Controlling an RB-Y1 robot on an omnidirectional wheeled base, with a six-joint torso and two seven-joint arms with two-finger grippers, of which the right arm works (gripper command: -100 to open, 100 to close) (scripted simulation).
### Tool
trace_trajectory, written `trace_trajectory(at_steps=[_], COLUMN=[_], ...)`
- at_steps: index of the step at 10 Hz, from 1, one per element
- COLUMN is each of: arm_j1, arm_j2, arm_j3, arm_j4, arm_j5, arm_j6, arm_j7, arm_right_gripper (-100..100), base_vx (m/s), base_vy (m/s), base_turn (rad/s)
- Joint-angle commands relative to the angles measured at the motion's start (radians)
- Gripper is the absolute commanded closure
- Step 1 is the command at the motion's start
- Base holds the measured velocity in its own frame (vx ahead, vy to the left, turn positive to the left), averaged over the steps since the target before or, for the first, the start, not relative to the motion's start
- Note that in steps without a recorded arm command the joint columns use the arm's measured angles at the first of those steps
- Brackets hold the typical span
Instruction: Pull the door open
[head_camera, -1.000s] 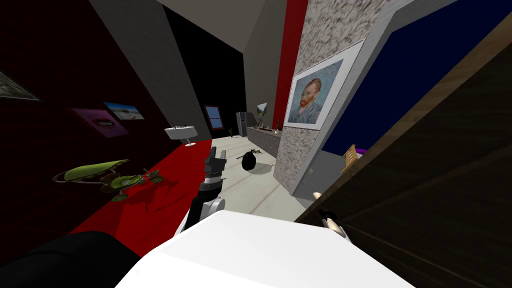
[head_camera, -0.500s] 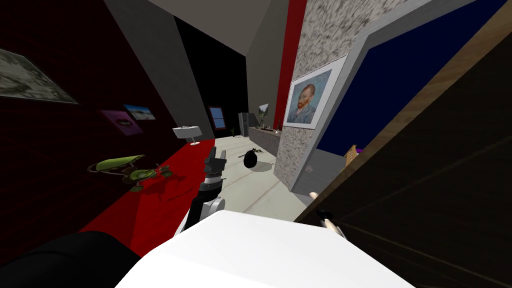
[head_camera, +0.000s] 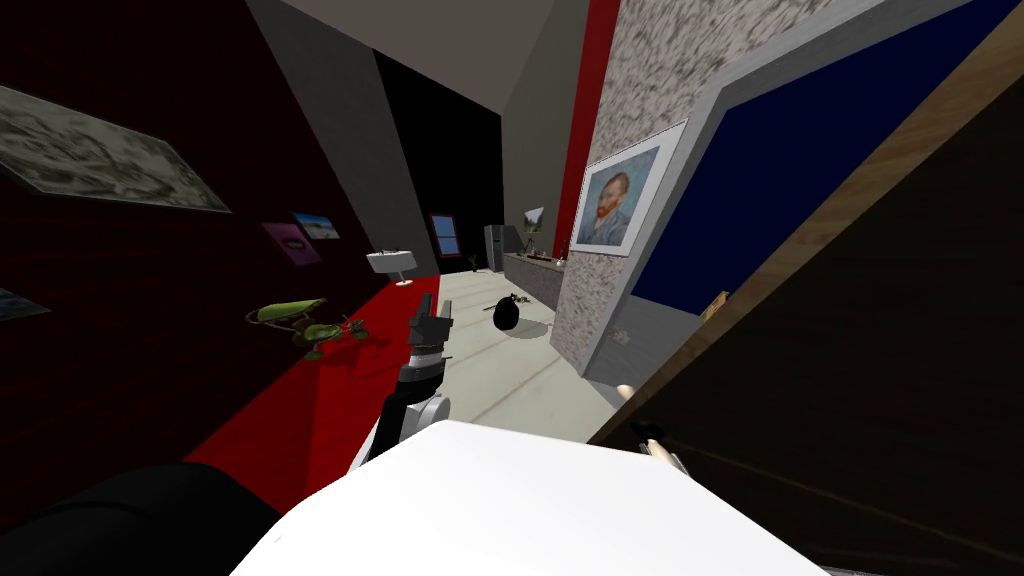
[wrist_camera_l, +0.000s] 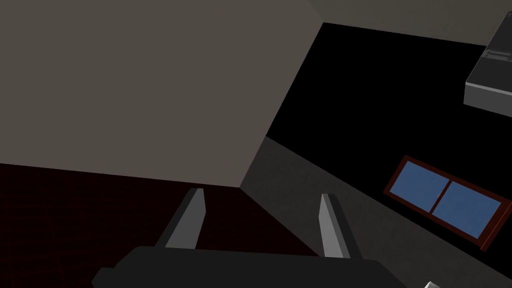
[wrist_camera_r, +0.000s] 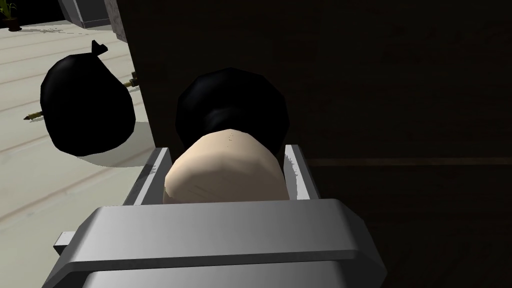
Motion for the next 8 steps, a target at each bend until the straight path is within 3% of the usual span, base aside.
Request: trace_trajectory(at_steps=[1,3,4,8], arm_j1=[0.000,-0.002,-0.004,-0.010], arm_j2=[-0.008,-0.016,-0.013,-0.004], arm_j3=[0.013,0.027,0.023,0.059], arm_j4=[0.006,0.015,0.014,0.119], arm_j5=[0.008,0.017,0.015,0.048], arm_j6=[-0.014,-0.027,-0.021,-0.112], arm_j7=[-0.010,-0.021,-0.018,-0.069], arm_right_gripper=[100,100,100,100], base_vx=[-0.207,-0.212,-0.098,-0.057], base_vy=[-0.029,-0.024,-0.011,0.000], base_turn=[0.102,0.089,0.020,0.026])
